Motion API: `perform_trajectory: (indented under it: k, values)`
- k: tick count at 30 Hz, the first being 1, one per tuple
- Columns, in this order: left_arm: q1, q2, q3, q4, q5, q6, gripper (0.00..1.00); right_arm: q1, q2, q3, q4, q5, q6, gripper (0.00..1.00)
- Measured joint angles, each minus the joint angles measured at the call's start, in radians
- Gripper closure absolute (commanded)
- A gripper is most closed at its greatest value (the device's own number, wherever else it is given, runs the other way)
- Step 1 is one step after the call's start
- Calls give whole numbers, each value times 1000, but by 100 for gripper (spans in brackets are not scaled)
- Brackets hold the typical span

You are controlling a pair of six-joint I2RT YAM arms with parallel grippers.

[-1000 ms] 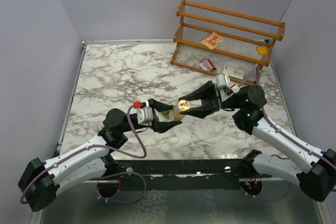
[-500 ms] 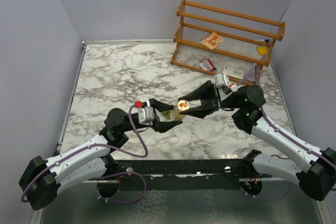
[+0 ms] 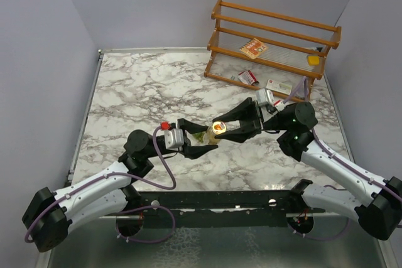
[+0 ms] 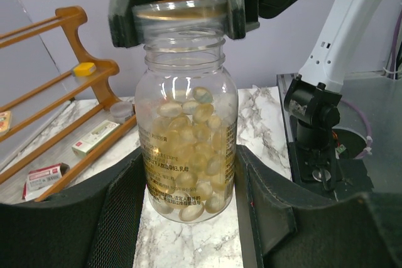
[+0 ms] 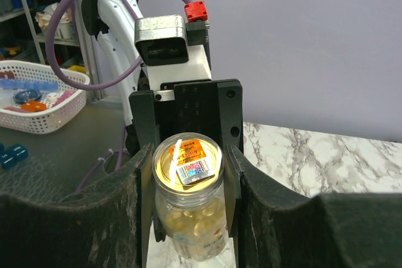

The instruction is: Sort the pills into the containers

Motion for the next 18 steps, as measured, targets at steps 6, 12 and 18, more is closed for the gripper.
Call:
perform_trajectory:
  k: [6, 12, 18]
  values:
    - [0, -28, 0, -2, -1, 3, 100, 8, -8, 0, -13, 0, -10, 99]
    - [0, -33, 0, -6, -2, 3, 100, 8, -10, 0, -14, 0, -13, 99]
    - [0, -56, -7, -17, -10, 6, 100, 8, -8, 0, -6, 0, -10, 99]
